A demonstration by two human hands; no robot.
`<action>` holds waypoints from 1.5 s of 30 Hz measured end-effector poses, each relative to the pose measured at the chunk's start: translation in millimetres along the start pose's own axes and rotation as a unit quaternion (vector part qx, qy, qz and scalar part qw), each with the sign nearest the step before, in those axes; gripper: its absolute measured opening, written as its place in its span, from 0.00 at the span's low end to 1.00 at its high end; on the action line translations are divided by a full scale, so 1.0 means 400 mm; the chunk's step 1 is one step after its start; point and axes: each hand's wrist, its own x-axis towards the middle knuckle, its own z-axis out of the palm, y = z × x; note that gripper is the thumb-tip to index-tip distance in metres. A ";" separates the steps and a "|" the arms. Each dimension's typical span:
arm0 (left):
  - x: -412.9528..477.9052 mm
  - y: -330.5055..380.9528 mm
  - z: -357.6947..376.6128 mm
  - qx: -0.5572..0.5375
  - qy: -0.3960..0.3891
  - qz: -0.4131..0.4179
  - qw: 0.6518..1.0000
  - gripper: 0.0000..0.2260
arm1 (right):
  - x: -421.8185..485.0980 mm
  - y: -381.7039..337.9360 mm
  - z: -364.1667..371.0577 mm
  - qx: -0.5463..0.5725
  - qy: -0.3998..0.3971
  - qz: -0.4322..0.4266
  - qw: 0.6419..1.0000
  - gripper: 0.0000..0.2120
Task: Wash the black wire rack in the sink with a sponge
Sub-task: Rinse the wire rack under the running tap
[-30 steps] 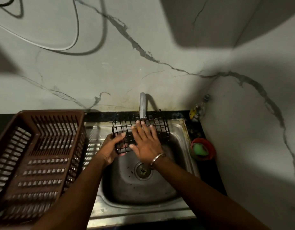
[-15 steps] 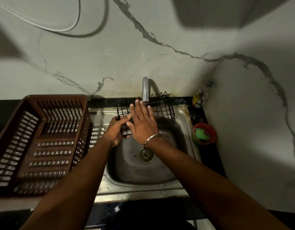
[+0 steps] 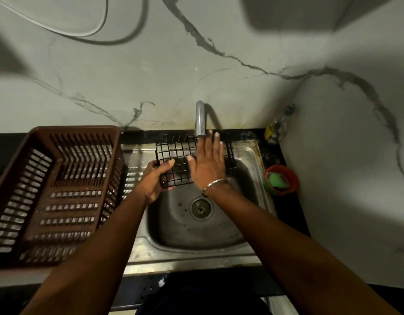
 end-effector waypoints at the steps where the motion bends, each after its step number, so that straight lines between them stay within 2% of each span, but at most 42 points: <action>1: 0.000 -0.005 -0.002 -0.006 -0.002 -0.003 1.000 0.33 | -0.005 -0.015 0.009 -0.005 -0.007 -0.051 0.999 0.36; 2: 0.002 -0.011 -0.007 -0.011 -0.003 -0.005 1.000 0.36 | -0.005 -0.021 0.016 -0.006 -0.012 -0.096 0.995 0.36; 3: 0.002 -0.014 -0.012 -0.014 -0.002 -0.001 1.000 0.39 | 0.001 -0.020 0.017 -0.006 -0.013 -0.107 0.994 0.35; 6: 0.004 -0.023 -0.039 -0.012 0.012 0.000 1.000 0.42 | 0.025 -0.026 0.010 0.011 -0.006 0.002 1.000 0.36; 7: 0.004 -0.025 -0.044 -0.017 0.012 -0.003 1.000 0.41 | 0.023 -0.037 0.015 0.005 -0.008 -0.014 1.000 0.36; 9: 0.004 -0.029 -0.050 -0.035 0.011 -0.004 0.999 0.35 | 0.015 -0.043 0.032 -0.018 -0.012 -0.116 0.993 0.35; 10: 0.005 -0.030 -0.053 -0.042 0.012 -0.003 0.999 0.31 | 0.018 -0.031 0.035 -0.016 -0.012 -0.128 0.992 0.34; 13: 0.008 -0.036 -0.067 -0.053 0.023 0.000 0.998 0.24 | 0.023 0.001 0.039 0.008 0.001 -0.007 1.000 0.35; 14: 0.008 -0.040 -0.070 -0.054 0.025 0.001 0.998 0.23 | 0.012 -0.001 0.044 0.003 0.002 -0.007 1.000 0.35; 17: 0.003 -0.042 -0.065 -0.066 0.032 -0.004 0.997 0.21 | -0.018 0.014 0.059 -0.016 -0.001 -0.105 0.994 0.34; 20: 0.011 -0.047 -0.064 -0.072 0.032 -0.002 0.997 0.22 | -0.024 0.029 0.054 0.005 0.014 -0.026 1.000 0.35; 21: 0.014 -0.051 -0.063 -0.070 0.033 -0.005 0.997 0.22 | -0.028 0.025 0.055 -0.002 0.007 -0.034 0.999 0.35; 23: 0.015 -0.054 -0.060 -0.077 0.034 -0.008 0.996 0.16 | -0.036 0.025 0.062 -0.023 -0.008 -0.108 0.994 0.35; 24: 0.019 -0.057 -0.060 -0.083 0.034 -0.008 0.996 0.15 | -0.036 0.032 0.062 -0.020 -0.010 -0.112 0.993 0.35; 27: 0.021 -0.059 -0.063 -0.091 0.036 -0.011 0.995 0.16 | -0.036 0.038 0.057 0.008 0.008 -0.019 1.000 0.36; 30: 0.020 -0.063 -0.062 -0.096 0.036 -0.009 0.995 0.16 | -0.059 0.041 0.080 -0.025 0.001 -0.116 0.993 0.35; 34: 0.019 -0.069 -0.059 -0.101 0.037 -0.003 0.994 0.20 | -0.080 0.052 0.085 0.003 0.013 -0.020 1.000 0.35; 37: 0.015 -0.070 -0.057 -0.099 0.038 0.001 0.994 0.24 | -0.103 0.060 0.100 -0.025 0.011 -0.079 0.996 0.35; 40: 0.018 -0.077 -0.061 -0.107 0.044 0.001 0.993 0.26 | -0.101 0.064 0.093 -0.010 0.013 -0.025 1.000 0.35; 43: 0.014 -0.082 -0.057 -0.121 0.044 -0.002 0.992 0.24 | -0.106 0.059 0.100 -0.040 0.005 -0.106 0.993 0.36; 45: 0.012 -0.087 -0.056 -0.125 0.037 -0.004 0.991 0.28 | -0.102 0.060 0.095 -0.029 0.016 -0.067 0.997 0.36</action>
